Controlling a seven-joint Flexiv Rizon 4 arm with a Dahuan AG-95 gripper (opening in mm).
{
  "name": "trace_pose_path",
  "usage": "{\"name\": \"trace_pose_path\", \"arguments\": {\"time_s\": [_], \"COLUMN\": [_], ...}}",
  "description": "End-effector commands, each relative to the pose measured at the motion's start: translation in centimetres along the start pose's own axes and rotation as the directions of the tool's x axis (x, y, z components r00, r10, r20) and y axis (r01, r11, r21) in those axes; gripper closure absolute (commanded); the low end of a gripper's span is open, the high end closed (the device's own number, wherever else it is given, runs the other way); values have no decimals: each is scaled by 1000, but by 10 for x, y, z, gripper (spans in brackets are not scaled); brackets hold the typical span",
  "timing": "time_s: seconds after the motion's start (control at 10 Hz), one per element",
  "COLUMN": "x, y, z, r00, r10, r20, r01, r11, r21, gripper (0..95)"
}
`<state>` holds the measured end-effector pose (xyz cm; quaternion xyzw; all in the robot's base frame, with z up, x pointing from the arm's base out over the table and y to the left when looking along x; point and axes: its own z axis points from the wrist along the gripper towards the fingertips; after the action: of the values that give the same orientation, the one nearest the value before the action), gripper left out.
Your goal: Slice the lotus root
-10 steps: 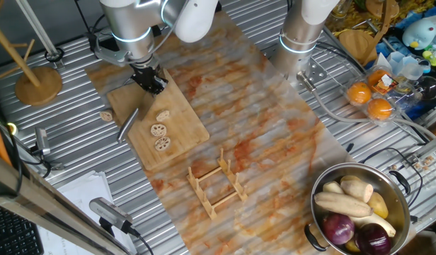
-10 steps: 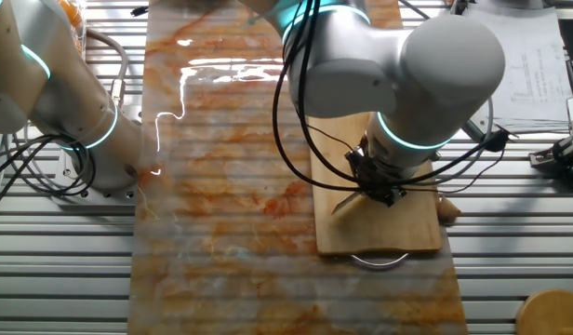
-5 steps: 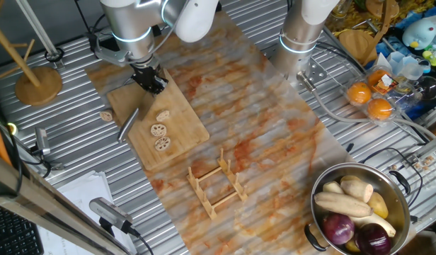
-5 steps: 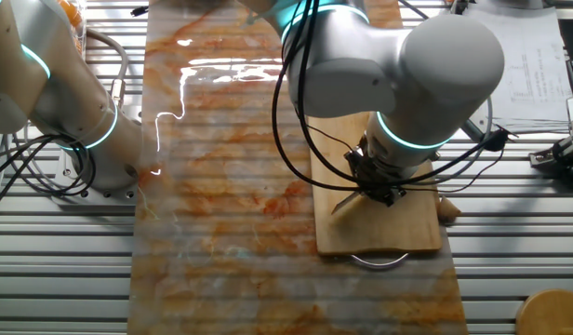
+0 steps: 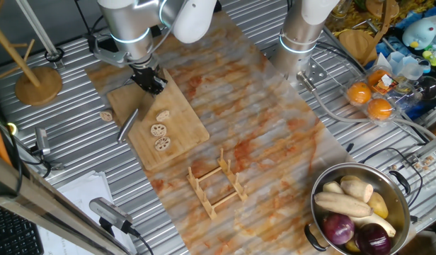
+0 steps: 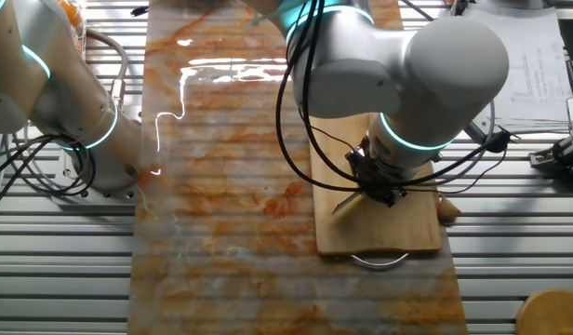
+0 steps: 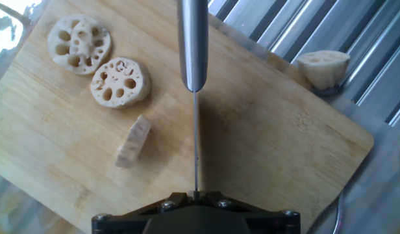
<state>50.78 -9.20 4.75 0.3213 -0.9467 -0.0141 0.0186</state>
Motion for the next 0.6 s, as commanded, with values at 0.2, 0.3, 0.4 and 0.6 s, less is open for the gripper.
{"name": "trace_pose_path", "arguments": {"time_s": [0.2, 0.3, 0.4, 0.6], "x": [0, 0, -1, -3], "y": [0, 0, 0, 0], "z": [0, 0, -1, -2], "r00": [1000, 1000, 1000, 1000], "r10": [3, 4, 10, 16], "r20": [-8, -7, -6, 6], "r01": [-4, -4, -10, -16], "r11": [1000, 1000, 1000, 999], "r21": [-13, -13, -19, -37], "gripper": [760, 760, 760, 760]}}
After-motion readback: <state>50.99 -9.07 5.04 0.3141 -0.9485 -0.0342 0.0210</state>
